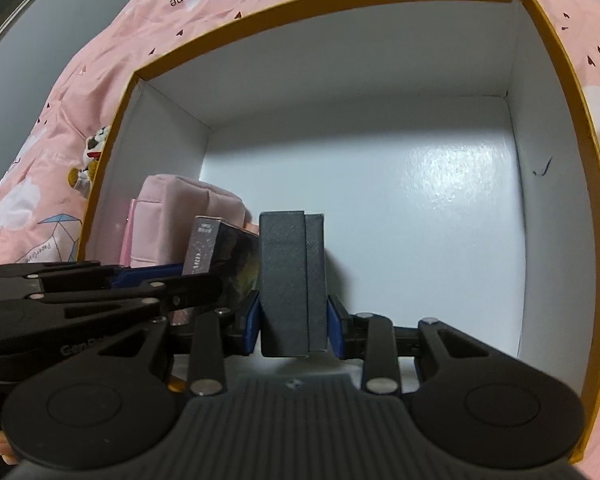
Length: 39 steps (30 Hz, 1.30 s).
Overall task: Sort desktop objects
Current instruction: 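Carry the grey box and photo card box into the orange box with both grippers, then open the left gripper to release the photo card box while the right lowers the grey box and opens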
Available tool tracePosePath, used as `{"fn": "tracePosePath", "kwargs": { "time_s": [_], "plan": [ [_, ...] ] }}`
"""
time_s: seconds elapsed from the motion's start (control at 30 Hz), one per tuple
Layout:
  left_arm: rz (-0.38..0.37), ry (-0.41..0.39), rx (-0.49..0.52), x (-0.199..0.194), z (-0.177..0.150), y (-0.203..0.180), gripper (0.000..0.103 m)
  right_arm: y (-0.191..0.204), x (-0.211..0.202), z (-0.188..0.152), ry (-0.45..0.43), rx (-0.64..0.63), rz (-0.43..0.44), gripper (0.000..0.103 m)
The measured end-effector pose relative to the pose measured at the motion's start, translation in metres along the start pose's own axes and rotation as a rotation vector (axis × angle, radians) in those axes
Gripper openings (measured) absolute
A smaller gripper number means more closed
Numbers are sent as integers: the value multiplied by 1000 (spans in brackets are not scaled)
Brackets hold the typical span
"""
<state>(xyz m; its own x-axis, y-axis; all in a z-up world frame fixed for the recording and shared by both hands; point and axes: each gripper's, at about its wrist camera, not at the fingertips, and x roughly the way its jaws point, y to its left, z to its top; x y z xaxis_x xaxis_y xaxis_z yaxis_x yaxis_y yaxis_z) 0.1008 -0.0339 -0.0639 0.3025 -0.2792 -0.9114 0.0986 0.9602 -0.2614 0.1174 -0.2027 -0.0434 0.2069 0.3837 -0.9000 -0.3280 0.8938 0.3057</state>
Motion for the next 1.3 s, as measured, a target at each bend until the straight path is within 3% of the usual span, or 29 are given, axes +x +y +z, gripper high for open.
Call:
{"fn": "tracePosePath", "kwargs": {
  "time_s": [0.27, 0.37, 0.47, 0.57, 0.67, 0.8, 1.03, 1.23, 1.3],
  "plan": [
    [-86, -25, 40, -27, -5, 6, 40, 9, 5, 1, 23, -13, 7, 36],
    [-93, -94, 76, -46, -6, 8, 49, 13, 7, 2, 20, -26, -11, 36],
    [-56, -160, 125, -59, 2, 13, 52, 19, 9, 2, 23, -40, -18, 38],
    [3, -193, 167, -62, 14, 16, 52, 25, 11, 4, 29, -53, 1, 41],
    [14, -172, 228, -56, 25, 15, 52, 27, 9, 6, 22, -54, 9, 42],
    [3, -178, 274, -44, 34, 9, 52, 25, 8, 10, 30, -43, 37, 52],
    [-4, -128, 308, -20, 47, 11, 51, 14, 12, 22, 50, 2, 97, 58],
    [-23, -81, 332, -4, 53, 9, 32, -3, 27, 30, 69, 71, 180, 59],
    [-7, -70, 342, 0, 53, 8, 27, -7, 34, 30, 91, 94, 209, 55]
  ]
}}
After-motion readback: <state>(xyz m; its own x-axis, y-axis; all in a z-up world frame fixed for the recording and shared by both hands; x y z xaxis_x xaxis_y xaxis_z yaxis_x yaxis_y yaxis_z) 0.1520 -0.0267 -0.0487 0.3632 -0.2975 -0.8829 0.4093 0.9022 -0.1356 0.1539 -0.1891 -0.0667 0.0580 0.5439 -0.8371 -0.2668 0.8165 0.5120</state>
